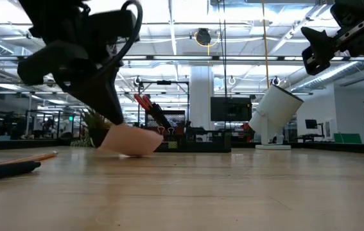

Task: Pick and place office supplies into organizer
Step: Put the sticky note into the mesh organizer

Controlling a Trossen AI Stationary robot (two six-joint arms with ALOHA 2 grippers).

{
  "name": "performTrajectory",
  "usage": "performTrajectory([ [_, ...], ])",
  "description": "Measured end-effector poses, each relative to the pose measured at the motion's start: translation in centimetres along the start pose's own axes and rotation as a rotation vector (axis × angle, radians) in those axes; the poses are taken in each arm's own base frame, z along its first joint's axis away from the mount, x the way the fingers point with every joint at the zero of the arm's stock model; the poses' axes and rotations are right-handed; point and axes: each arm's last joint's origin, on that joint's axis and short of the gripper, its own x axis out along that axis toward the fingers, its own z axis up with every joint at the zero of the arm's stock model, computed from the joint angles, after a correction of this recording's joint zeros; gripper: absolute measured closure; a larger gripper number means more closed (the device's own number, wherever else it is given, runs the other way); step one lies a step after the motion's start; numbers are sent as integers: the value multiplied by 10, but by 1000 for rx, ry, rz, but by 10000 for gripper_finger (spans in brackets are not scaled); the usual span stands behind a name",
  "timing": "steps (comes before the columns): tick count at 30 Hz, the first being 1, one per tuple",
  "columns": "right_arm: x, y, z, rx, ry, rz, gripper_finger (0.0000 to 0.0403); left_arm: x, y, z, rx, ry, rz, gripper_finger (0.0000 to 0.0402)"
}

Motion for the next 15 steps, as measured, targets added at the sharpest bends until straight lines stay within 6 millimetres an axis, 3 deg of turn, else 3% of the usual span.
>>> performTrajectory([
  [7, 3, 5, 0, 38, -12, 26, 159, -2, 2, 6, -6, -12, -8, 401],
  [15, 10, -2, -9, 134, -47, -289, 159, -3, 1, 6, -6, -9, -15, 401],
])
